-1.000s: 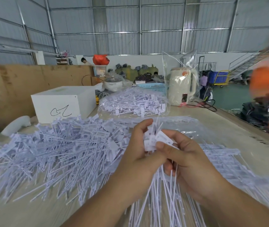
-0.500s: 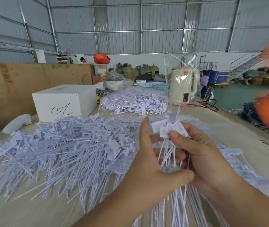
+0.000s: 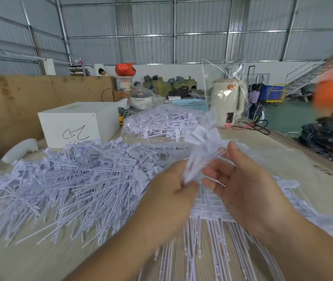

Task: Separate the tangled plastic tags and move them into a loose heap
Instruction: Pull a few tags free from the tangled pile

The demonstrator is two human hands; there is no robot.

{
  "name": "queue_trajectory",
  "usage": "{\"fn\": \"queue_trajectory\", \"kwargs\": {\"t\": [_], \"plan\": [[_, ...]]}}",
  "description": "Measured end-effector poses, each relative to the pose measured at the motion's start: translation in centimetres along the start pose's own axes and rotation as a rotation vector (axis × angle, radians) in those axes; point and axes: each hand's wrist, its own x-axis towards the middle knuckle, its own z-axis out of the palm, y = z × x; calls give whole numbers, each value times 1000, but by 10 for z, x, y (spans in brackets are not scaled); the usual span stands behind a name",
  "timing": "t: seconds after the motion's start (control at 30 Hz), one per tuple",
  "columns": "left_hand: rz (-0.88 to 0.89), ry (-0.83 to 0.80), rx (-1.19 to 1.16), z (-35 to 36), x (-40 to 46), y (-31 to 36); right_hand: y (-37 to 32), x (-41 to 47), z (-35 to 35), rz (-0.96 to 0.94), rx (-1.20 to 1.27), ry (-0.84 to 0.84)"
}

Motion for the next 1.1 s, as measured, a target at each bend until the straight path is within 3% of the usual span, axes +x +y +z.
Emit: {"fn": "queue_trajectory", "kwargs": {"t": [0.1, 0.17, 0.27, 0.37, 0.53, 0.67, 0.8, 0.9, 1.1], "plan": [[-6, 212, 171, -29, 9, -5, -2, 2, -3, 100, -107, 89], [-24, 299, 421, -45, 16, -14, 1, 2, -5, 85, -404, 113], [-176, 322, 742, -60, 23, -27, 7, -6, -7, -114, -898, -37], [-337, 301, 905, -69, 27, -35, 12, -10, -10, -152, -1015, -202], [-421, 290, 960, -78, 29, -40, 17, -5, -14, -119, -1210, -245], [-202, 222, 1057, -52, 23, -41, 23, -3, -18, -75, -1484, -363], [-24, -11, 1140, -29, 27, -52, 25, -3, -18, -92, -1608, -403], [-103, -94, 1257, -30, 34, -64, 25, -3, -17, -82, -1660, -414], [-234, 1, 1245, -44, 42, -76, 22, -3, -16, -49, -1734, -399]]}}
